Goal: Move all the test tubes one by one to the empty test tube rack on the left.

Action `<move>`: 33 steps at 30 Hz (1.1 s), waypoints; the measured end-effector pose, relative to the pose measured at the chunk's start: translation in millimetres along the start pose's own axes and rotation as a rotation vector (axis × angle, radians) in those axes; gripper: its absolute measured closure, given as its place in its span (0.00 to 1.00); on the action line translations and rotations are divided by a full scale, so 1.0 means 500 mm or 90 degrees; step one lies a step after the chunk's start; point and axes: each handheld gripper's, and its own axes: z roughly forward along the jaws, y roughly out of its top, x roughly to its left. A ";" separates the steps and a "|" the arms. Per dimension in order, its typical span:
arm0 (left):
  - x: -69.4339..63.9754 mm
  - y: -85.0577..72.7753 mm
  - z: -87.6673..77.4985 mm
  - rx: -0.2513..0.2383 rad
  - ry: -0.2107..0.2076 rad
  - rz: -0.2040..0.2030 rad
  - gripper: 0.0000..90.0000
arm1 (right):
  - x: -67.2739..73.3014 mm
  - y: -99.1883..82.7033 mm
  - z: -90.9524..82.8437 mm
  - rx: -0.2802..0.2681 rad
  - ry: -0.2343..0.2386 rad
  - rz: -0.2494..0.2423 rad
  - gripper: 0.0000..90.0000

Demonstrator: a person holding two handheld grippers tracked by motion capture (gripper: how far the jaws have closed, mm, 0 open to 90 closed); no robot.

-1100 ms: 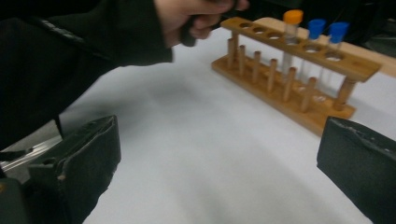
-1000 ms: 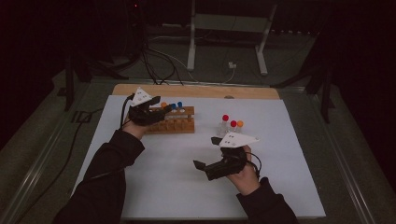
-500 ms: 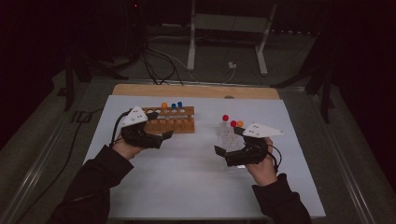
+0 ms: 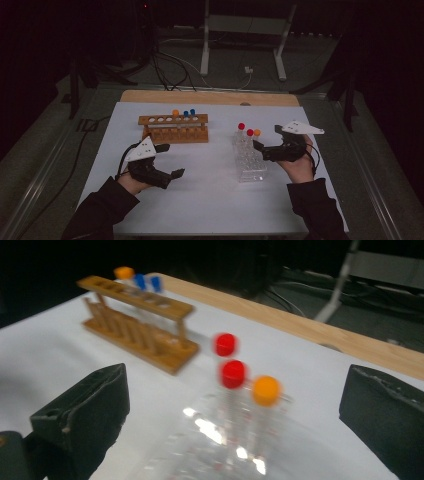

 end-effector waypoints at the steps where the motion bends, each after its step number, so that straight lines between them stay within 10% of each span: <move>1: -0.001 -0.004 0.000 0.001 -0.004 -0.001 0.03 | -0.011 -0.005 0.003 0.005 -0.005 0.007 0.00; 17: -0.017 -0.021 0.007 0.024 -0.007 0.014 0.03 | -0.077 -0.055 0.064 0.061 -0.024 0.033 0.42; 33: -0.011 -0.026 0.004 0.022 -0.004 0.004 0.03 | -0.062 -0.077 0.106 0.114 0.022 -0.006 0.74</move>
